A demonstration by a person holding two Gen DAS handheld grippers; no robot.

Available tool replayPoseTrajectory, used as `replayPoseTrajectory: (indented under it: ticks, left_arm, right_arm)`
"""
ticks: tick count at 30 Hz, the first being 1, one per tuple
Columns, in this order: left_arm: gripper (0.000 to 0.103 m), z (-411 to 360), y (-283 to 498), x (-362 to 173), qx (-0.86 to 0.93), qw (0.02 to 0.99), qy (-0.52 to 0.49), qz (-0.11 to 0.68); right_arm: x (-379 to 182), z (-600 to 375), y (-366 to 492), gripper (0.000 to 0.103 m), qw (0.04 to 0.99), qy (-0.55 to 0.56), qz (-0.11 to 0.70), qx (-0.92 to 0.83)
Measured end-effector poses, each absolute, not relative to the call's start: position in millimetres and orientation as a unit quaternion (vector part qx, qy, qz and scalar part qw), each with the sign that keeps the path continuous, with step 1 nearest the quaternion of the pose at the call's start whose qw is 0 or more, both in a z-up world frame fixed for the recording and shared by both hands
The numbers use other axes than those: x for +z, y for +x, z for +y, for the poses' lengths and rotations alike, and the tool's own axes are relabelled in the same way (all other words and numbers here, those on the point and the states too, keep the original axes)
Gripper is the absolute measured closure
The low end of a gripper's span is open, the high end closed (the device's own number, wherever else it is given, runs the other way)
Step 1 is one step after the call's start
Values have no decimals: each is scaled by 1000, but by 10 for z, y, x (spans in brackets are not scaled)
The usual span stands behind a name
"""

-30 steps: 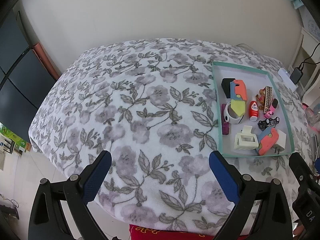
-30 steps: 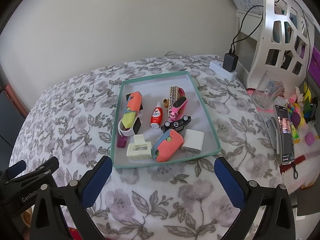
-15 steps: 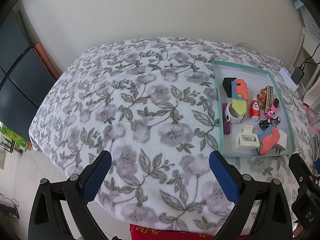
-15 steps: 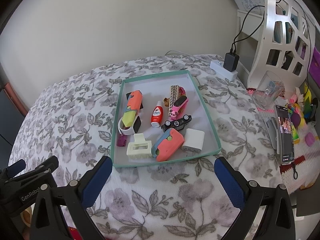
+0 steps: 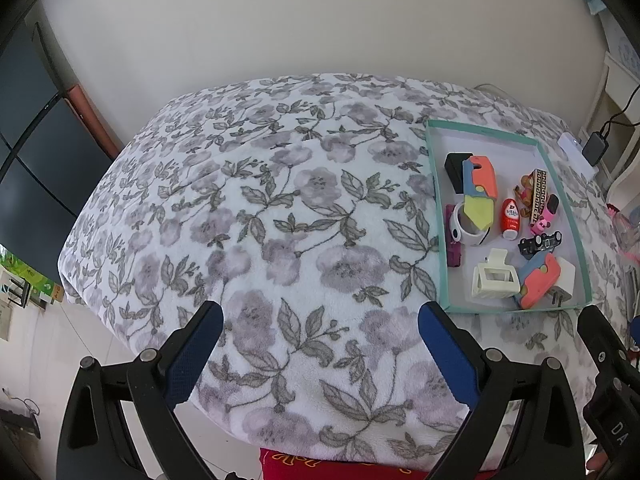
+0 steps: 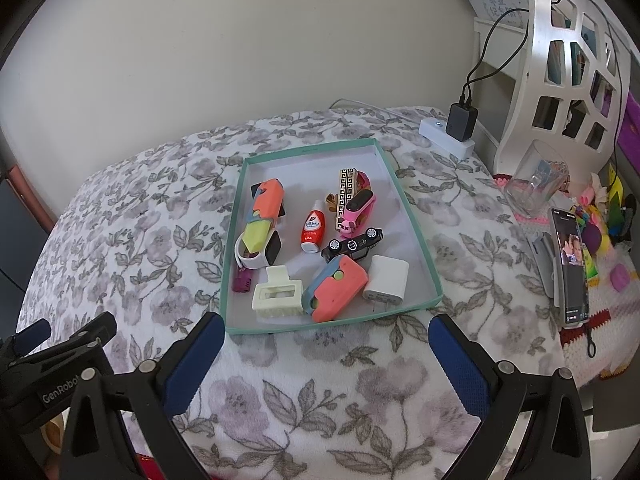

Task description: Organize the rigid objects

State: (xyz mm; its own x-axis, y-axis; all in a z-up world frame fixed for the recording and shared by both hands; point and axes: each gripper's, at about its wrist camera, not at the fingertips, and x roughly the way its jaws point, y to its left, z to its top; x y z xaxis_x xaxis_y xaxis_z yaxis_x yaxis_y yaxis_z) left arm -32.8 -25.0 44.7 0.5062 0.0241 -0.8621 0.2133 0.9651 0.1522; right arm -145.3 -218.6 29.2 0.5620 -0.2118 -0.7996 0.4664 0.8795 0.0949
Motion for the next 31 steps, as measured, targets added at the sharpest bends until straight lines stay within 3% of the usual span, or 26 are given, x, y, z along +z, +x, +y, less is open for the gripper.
replayPoseTrajectory:
  ticks: [31]
  left_arm:
    - [5,-236,-313,436,-56,858,123,495]
  right_arm:
    - [280,-2179,-1417,0,870,148,429,-194]
